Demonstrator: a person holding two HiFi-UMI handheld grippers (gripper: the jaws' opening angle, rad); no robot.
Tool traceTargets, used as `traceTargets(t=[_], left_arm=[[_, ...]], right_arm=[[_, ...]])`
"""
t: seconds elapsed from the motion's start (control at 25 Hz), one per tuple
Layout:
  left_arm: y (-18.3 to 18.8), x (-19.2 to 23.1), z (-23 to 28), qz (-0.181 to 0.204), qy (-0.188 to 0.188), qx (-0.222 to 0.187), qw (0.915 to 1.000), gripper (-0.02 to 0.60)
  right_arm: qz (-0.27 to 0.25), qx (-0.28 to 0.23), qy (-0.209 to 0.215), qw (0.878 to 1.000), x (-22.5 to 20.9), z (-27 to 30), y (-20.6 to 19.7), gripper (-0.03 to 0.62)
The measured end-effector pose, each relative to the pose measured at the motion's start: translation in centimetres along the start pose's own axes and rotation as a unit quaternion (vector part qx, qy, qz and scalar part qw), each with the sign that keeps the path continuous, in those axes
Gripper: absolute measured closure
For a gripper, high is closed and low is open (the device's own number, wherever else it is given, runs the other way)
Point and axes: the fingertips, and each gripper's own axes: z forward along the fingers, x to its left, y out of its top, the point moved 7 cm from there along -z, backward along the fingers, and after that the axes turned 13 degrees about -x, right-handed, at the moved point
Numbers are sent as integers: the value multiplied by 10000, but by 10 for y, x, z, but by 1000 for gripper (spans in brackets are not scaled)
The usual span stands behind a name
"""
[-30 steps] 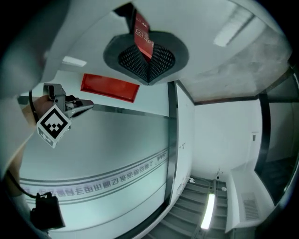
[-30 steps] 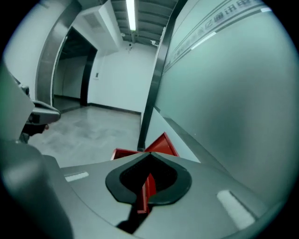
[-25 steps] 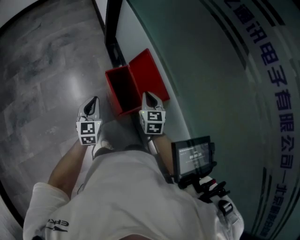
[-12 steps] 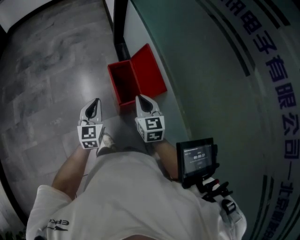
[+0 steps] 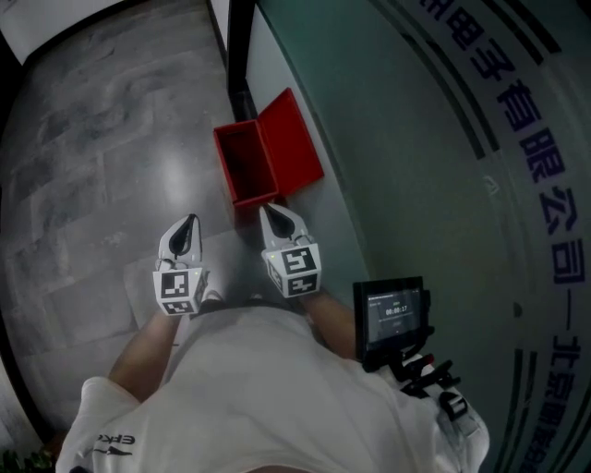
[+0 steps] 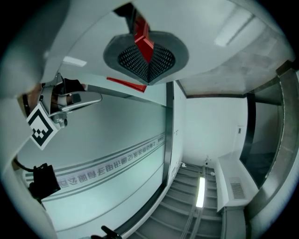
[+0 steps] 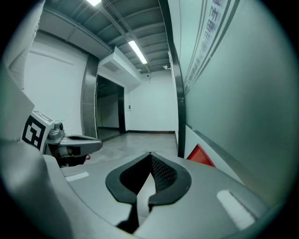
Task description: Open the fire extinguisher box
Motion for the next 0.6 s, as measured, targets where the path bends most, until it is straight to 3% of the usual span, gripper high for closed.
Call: traceTargets(t=[0.6], left_arm=[[1, 30, -29, -89, -308, -93, 9994, 580]], right_arm=[[-38, -130, -81, 9999, 53, -2, 8, 582]])
